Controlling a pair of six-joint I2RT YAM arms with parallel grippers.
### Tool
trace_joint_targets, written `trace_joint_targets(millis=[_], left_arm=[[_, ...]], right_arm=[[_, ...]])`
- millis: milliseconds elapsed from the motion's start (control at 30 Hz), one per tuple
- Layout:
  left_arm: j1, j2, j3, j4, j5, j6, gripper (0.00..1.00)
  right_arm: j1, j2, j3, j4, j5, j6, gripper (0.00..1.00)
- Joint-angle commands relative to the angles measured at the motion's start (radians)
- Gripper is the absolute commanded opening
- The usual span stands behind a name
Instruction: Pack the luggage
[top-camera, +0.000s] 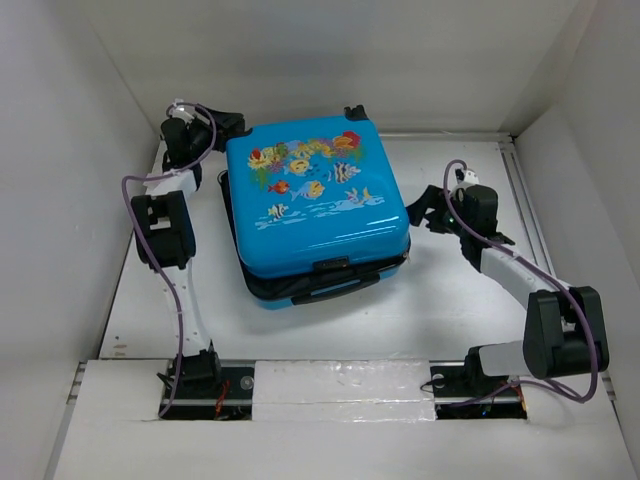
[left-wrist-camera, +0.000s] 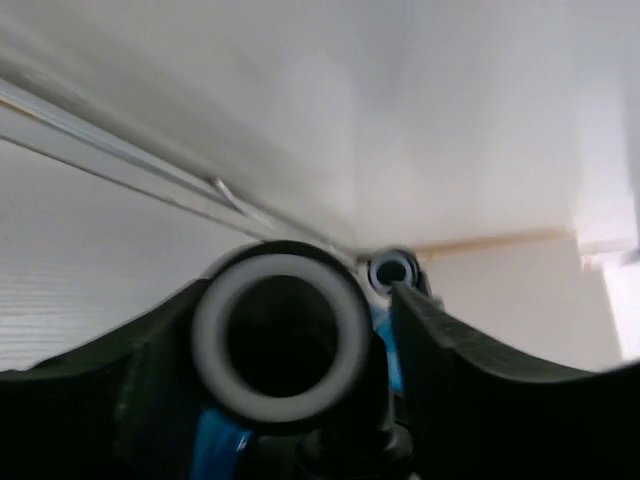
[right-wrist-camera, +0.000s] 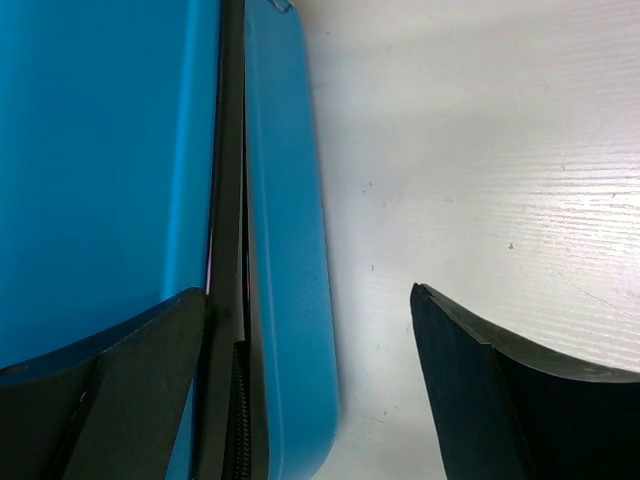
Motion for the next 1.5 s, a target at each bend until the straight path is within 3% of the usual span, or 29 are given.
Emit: trace_joint_targets(millis=[0,100,133,300,600,1000,1467], left_arm=[[-0.023,-0.056,-0.050,0.159,0.046,-0.057,0.50],[-0.023,-0.111,-0.078,0.190,0.036,-0.076,0.30],[-0.023,-0.123,-0.088,0.201,0.036,-0.076,0.19],[-0.014,-0.227,-0.108,0.171,0.036,-0.086,0.00],[-0.014,-0.387,-0.067,-0.193,-0.020,0.039,0.00],[-0.014,-0.537,0.017,-0.515,-0.054,0.134,0.00],[-0.003,-0.712,-0.277,-0.633,-0.255,0.272,0.00]], right_arm=[[0.013,0.000,0.008,0.032,-0.039,-0.015,0.88],[0.013,0.024,0.008,0.047,-0.039,-0.015,0.88],[0.013,0.024,0.008,0.056,-0.039,-0.015,0.88],[0.013,0.062,-0.001,0.092,-0.039,0.005,0.88],[0.022,0.197,0.094,0.124,-0.076,0.014,0.88],[0.013,0.326,0.216,0.095,-0.094,0.014,0.88],[0.013,0.317,0.215,0.084,-0.094,0.014,0.87]])
